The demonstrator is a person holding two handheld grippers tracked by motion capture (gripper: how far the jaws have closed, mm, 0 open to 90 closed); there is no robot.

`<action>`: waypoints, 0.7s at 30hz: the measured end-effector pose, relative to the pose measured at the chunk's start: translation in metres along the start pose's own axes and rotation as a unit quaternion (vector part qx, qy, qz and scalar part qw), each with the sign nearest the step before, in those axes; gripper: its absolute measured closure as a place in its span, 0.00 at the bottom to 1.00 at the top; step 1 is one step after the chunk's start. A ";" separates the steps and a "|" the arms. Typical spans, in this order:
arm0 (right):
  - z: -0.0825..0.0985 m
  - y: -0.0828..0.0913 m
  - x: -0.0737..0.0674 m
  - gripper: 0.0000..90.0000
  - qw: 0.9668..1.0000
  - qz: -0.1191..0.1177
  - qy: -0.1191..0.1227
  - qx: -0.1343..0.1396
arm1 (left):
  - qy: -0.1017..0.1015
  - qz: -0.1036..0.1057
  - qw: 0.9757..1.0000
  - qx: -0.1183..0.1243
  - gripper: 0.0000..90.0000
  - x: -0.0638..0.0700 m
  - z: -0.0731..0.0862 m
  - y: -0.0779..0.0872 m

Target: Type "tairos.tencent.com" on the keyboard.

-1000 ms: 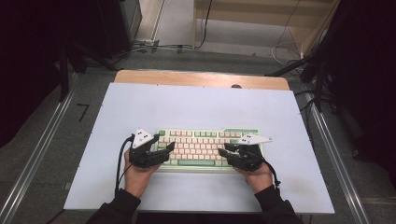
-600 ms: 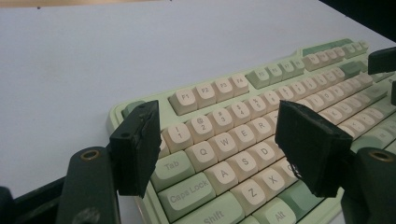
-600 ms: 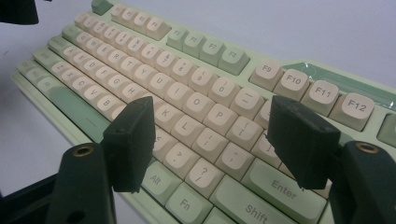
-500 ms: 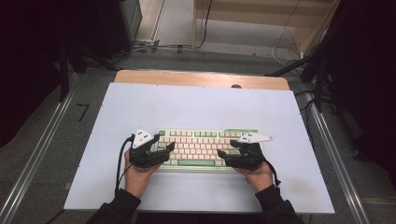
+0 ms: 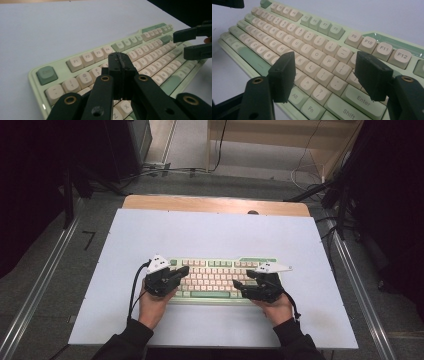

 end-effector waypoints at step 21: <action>0.001 -0.001 0.001 0.36 1.000 0.001 -0.002 -0.003 | -0.039 0.017 0.997 -0.061 1.00 0.034 -0.004 -0.045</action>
Point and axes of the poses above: each handheld gripper's, and its own axes: y roughly backward along the jaws, z roughly out of its underside, x roughly to its right, the point moved 1 cm from there along -y, roughly forward along the jaws, and after that the axes turned 13 degrees about -z, right-handed, at the moved point
